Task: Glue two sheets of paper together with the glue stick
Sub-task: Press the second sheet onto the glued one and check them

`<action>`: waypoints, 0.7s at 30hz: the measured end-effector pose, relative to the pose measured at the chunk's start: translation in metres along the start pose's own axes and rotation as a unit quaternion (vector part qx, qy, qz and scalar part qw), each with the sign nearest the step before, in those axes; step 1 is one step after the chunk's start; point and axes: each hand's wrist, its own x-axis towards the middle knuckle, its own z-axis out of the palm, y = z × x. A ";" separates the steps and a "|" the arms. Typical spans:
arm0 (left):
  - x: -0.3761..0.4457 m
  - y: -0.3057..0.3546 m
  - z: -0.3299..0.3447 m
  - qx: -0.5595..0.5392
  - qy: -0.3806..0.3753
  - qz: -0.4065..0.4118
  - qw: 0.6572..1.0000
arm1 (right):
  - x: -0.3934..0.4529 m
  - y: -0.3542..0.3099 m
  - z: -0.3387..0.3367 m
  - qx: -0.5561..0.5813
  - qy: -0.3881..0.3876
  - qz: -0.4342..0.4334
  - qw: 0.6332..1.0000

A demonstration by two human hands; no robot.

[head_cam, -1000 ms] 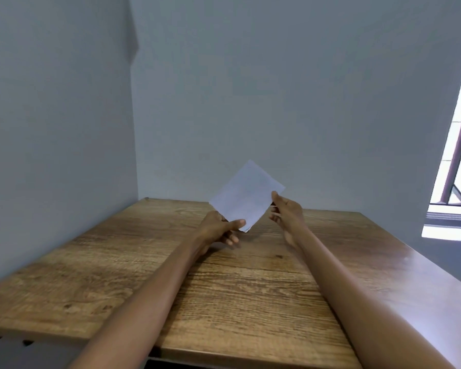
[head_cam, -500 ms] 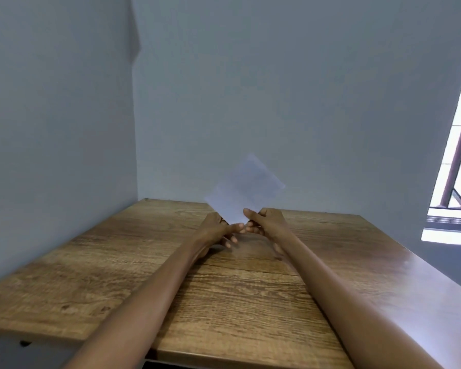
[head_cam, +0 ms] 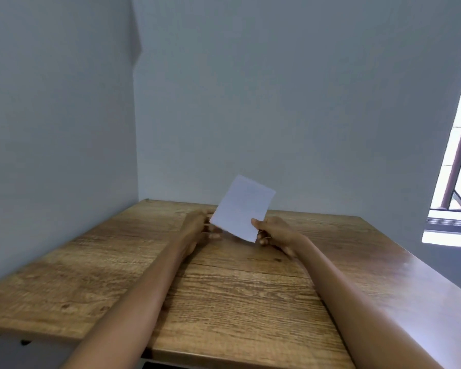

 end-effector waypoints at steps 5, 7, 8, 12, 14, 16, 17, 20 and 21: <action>0.003 0.003 -0.007 -0.022 0.007 0.027 0.999 | -0.005 -0.005 0.007 -0.110 -0.043 -0.023 0.993; 0.003 0.000 -0.006 -0.009 0.010 0.053 0.998 | -0.009 -0.009 0.009 -0.122 -0.057 -0.021 0.991; 0.003 -0.002 -0.006 -0.009 0.012 0.065 0.998 | -0.010 -0.010 0.010 -0.124 -0.058 -0.020 0.990; 0.001 -0.003 -0.005 -0.026 0.011 0.077 0.997 | -0.009 -0.010 0.015 -0.069 0.006 -0.029 0.997; 0.001 -0.004 -0.003 -0.012 0.000 0.062 0.998 | -0.008 -0.008 0.017 -0.049 0.029 -0.057 0.997; 0.000 -0.006 -0.001 0.013 -0.020 0.046 0.999 | -0.007 -0.007 0.017 -0.046 0.042 -0.083 0.995; 0.000 -0.007 0.000 0.024 -0.032 0.041 0.998 | -0.006 -0.006 0.015 -0.045 0.059 -0.090 0.993; -0.001 -0.007 0.004 0.039 -0.056 0.031 0.997 | -0.001 -0.008 0.014 -0.014 0.132 -0.086 0.987; -0.001 -0.007 0.005 0.040 -0.060 0.028 0.997 | -0.002 -0.009 0.014 -0.003 0.147 -0.076 0.986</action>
